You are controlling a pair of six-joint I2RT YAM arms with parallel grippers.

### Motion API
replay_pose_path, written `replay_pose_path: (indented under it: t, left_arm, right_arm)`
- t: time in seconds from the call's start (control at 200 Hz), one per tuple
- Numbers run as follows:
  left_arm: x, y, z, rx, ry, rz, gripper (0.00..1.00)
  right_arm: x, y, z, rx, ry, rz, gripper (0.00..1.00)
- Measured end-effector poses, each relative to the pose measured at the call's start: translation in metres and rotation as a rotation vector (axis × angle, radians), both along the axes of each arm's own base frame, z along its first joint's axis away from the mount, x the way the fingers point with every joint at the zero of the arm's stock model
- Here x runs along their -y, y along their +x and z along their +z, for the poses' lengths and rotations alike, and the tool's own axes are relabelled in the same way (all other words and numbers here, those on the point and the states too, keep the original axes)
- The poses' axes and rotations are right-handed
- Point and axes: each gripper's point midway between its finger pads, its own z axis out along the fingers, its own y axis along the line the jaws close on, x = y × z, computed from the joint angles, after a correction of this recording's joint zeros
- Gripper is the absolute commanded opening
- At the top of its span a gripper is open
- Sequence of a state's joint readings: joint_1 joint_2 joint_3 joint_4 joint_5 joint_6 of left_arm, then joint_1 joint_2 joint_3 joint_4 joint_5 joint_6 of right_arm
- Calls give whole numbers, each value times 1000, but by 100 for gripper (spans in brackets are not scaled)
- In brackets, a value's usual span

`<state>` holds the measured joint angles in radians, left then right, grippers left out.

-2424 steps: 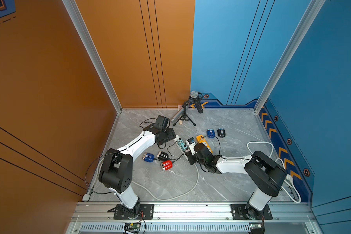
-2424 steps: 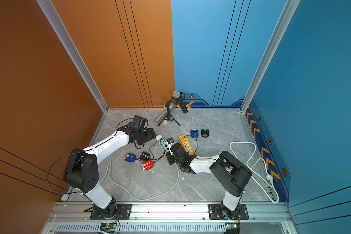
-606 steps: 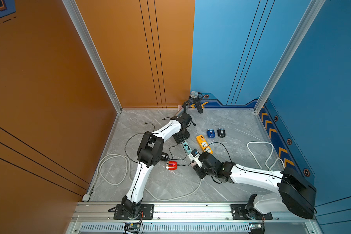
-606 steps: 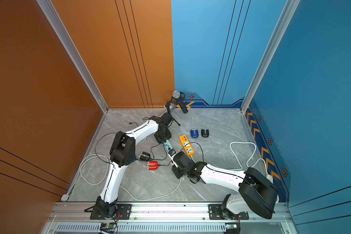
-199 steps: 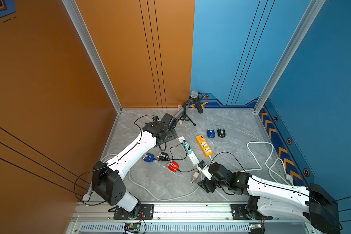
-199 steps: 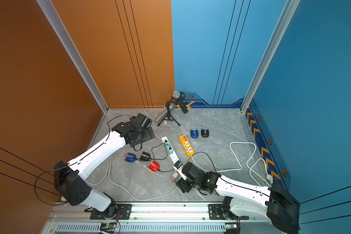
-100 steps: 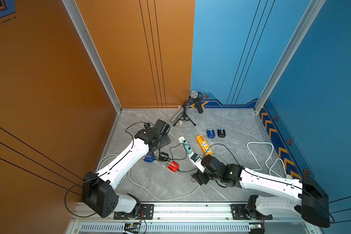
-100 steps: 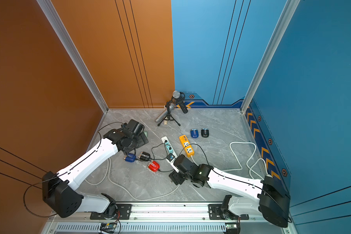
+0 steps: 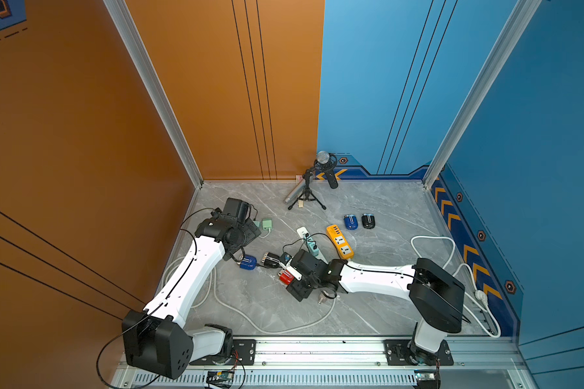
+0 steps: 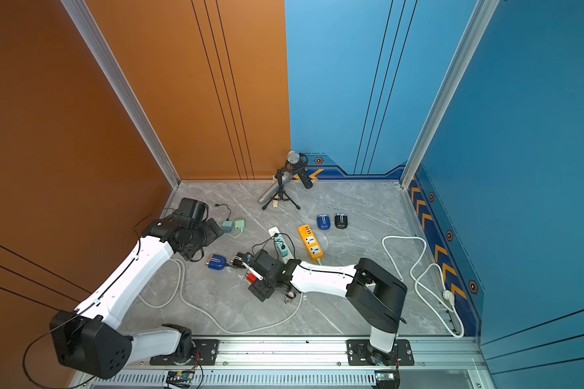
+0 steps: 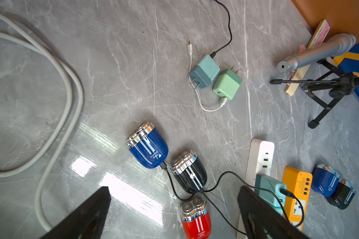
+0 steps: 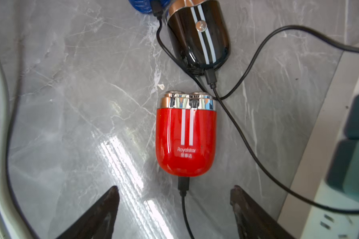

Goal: Unplug the electric shaver
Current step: Pick up the electric shaver from the center of the board.

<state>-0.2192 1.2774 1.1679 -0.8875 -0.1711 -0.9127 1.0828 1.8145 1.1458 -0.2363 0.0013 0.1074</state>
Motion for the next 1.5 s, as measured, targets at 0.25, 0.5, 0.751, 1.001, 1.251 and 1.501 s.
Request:
replay_pose_path:
  t: [0.25,0.5,0.751,1.001,1.251,1.501]
  left_arm:
    - [-6,-1,-3,-12,2,-3,99]
    - [-11,0,-3,-13,8,0,99]
    - [-11,-2,-8,-26,16,-13,99]
    - [-12,-3,-9,-30,15,-14,100]
    - [-6,0,-13,-24,-2,-52,99]
    - [15,-10,-41,53,-99,-144,93]
  right_arm:
    - [-13,15,-24,-25,-54,-15,87]
    - [-20,31,-34,-44,-64,-35,80]
    - [-23,37,-34,-60,-47,-36,75]
    - [-28,43,-34,-70,-33,-37,65]
    - [-27,46,-33,-77,-25,-54,57]
    - [-10,75,-8,-130,64,-208,54]
